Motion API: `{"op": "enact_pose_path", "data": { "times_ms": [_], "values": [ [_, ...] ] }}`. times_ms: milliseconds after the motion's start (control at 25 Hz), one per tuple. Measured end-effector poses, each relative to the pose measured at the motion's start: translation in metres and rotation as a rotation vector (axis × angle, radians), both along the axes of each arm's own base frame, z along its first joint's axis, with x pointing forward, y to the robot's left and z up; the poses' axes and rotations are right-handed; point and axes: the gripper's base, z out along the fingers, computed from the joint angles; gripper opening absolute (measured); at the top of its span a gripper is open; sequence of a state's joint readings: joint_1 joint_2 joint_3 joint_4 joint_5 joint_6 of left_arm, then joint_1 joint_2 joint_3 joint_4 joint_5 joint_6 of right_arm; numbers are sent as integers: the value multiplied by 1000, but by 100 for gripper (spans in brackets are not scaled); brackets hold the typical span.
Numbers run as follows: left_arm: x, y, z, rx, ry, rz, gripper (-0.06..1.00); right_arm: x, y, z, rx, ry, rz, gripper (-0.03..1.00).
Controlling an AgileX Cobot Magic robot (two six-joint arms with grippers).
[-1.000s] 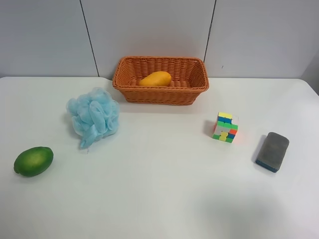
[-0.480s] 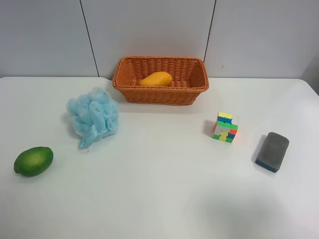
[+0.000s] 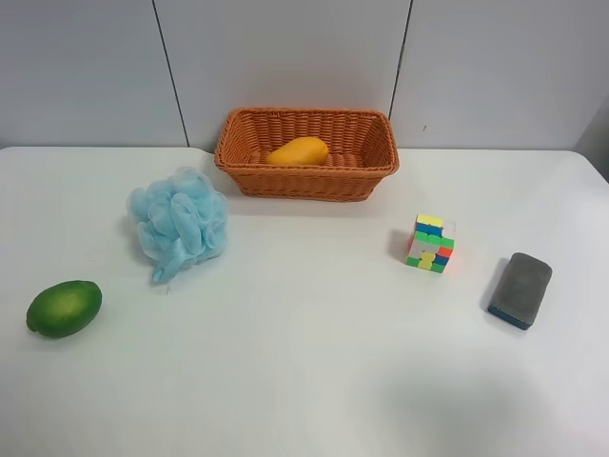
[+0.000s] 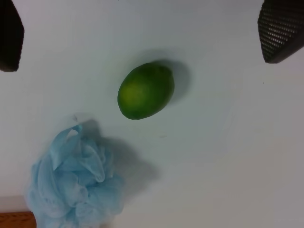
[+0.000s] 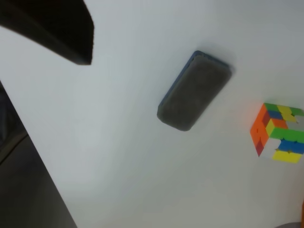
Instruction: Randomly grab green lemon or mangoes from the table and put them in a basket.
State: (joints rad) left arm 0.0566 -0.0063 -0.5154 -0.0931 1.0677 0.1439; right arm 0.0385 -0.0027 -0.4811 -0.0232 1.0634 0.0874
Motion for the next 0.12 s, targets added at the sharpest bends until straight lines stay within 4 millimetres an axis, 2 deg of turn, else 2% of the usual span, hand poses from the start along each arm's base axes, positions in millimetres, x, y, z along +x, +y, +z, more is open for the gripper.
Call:
{"op": "enact_pose_path", "data": {
  "times_ms": [120],
  "values": [
    [0, 0, 0, 0, 0, 0, 99, 0, 0, 0, 0, 0, 0, 99]
  ]
}}
